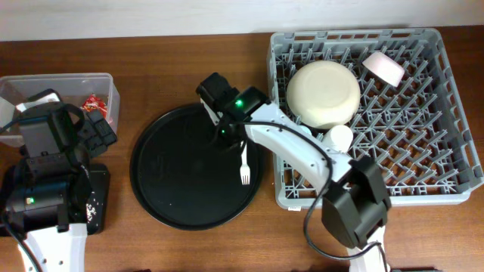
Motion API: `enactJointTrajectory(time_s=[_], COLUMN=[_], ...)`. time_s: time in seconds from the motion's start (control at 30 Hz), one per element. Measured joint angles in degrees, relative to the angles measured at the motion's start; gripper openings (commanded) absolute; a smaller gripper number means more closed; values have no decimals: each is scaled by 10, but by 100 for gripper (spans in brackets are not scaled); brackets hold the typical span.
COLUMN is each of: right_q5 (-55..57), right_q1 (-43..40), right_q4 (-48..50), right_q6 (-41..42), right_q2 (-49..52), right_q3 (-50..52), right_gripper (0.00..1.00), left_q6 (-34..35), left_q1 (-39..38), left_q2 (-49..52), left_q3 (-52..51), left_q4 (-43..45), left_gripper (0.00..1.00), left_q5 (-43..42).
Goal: Sort waste into correct bins and load items into the dishwasher rack
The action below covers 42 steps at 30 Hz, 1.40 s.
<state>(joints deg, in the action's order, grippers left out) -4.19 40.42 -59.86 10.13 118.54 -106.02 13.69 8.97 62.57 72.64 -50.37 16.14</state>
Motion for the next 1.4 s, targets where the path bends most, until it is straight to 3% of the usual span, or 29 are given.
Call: enactJointTrajectory(time_s=[0.07, 0.23, 0.37, 0.7, 0.97, 1.3, 1.4], right_q5=[0, 0, -7, -130, -128, -87, -76], right_q1=[0, 0, 0, 54, 72, 77, 78], right_q4=[-12, -15, -40, 16, 70, 96, 97], right_q6=[-1, 0, 0, 78, 183, 231, 241], right_q2=[-11, -11, -12, -12, -12, -13, -13], right_q3=[-6, -6, 19, 180, 259, 264, 264], right_gripper=[19, 19, 34, 36, 45, 45, 35], left_q6=[0, 0, 0, 0, 0, 0, 0], left_q1=[0, 0, 0, 0, 0, 0, 0], left_q2=[0, 0, 0, 0, 0, 0, 0], left_q3=[0, 0, 0, 0, 0, 0, 0], left_q4=[0, 0, 0, 0, 0, 0, 0], left_gripper=[99, 99, 99, 99, 99, 99, 99], left_q5=[0, 0, 0, 0, 0, 0, 0])
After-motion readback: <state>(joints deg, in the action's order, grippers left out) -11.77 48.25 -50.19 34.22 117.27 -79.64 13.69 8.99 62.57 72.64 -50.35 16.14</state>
